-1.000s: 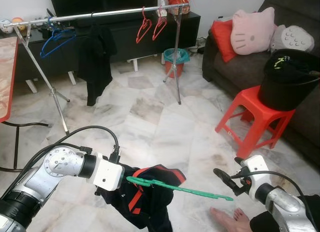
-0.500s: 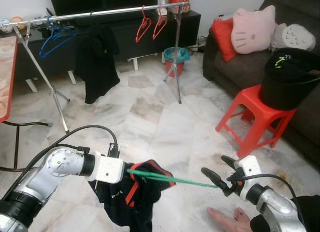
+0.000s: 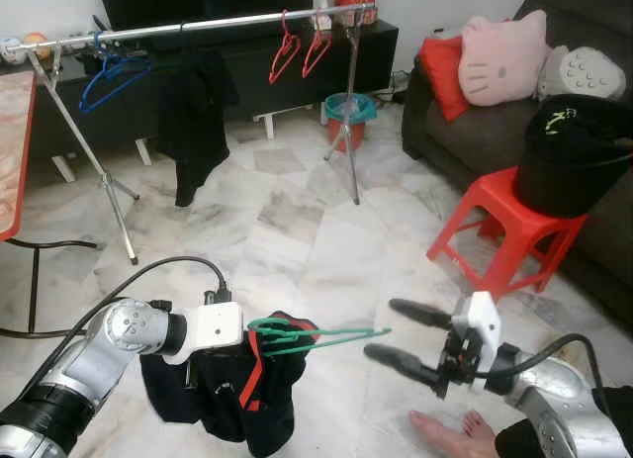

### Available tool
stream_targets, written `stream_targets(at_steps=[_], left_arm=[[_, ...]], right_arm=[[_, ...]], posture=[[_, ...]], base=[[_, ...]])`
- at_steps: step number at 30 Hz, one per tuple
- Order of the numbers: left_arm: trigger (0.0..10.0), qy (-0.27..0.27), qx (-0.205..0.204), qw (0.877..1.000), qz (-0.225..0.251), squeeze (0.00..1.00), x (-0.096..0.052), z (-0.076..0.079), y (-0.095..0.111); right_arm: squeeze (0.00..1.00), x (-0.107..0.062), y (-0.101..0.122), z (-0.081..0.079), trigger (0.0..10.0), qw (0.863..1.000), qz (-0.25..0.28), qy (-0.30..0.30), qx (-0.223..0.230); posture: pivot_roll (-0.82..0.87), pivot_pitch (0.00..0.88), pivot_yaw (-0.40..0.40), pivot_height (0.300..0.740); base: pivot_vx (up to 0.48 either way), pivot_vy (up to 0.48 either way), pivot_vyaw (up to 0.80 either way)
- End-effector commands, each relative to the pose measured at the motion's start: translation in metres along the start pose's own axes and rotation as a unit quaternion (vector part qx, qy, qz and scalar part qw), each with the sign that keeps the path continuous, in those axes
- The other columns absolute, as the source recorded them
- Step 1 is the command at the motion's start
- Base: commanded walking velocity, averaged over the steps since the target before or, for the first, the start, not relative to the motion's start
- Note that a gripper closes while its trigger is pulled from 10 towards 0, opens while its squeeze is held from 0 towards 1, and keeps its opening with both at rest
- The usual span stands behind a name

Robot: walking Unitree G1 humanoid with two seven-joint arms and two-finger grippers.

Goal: Hang hanger

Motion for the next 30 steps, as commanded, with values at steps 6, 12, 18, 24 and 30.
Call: stream_targets(at_steps=[6, 12, 18, 24, 30], left_arm=[[10.0, -0.015, 0.023, 1.0, 0.011, 0.0, -0.005, -0.013, 0.026], [10.0, -0.047, 0.073, 0.996, 0.014, 0.0, -0.005, -0.006, 0.044], [10.0, -0.075, 0.107, 0.991, -0.006, 0.0, -0.006, 0.001, 0.047], [10.0, -0.078, 0.125, 0.989, -0.023, 0.0, -0.004, 0.002, 0.048], [10.0, -0.079, 0.135, 0.988, -0.008, 0.0, -0.005, 0.001, 0.064]], right_arm=[[0.0, -0.003, -0.007, -0.005, 10.0, 0.998, -0.05, 0.046, -0.007], [0.0, 0.003, 0.003, 0.001, 10.0, 0.997, -0.056, 0.056, -0.025], [0.0, 0.005, 0.006, -0.005, 10.0, 0.993, -0.065, 0.094, -0.031], [0.0, 0.004, 0.001, -0.013, 10.0, 0.989, -0.079, 0.125, -0.013], [0.0, 0.002, -0.01, -0.008, 10.0, 0.989, -0.098, 0.113, -0.019]], posture=[[-0.12, 0.0, -0.017, 0.74], [-0.11, 0.0, -0.023, 0.74], [-0.11, 0.0, -0.026, 0.74], [-0.1, 0.0, -0.032, 0.74], [-0.1, 0.0, -0.037, 0.74]], base=[[0.0, 0.0, 0.0], [0.0, 0.0, 0.0], [0.0, 0.0, 0.0], [0.0, 0.0, 0.0], [0.0, 0.0, 0.0]])
Point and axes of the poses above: a point about 5 cm out from each wrist's last joint towards the gripper, its own x axis pointing out of the wrist towards the gripper, its own y axis along the axis of the wrist's last joint, z = x × y, the point moved 6 cm from there along x, pointing out of the wrist towards the gripper, and after that the axes turned 3 degrees about x, right-handed, at the moved point
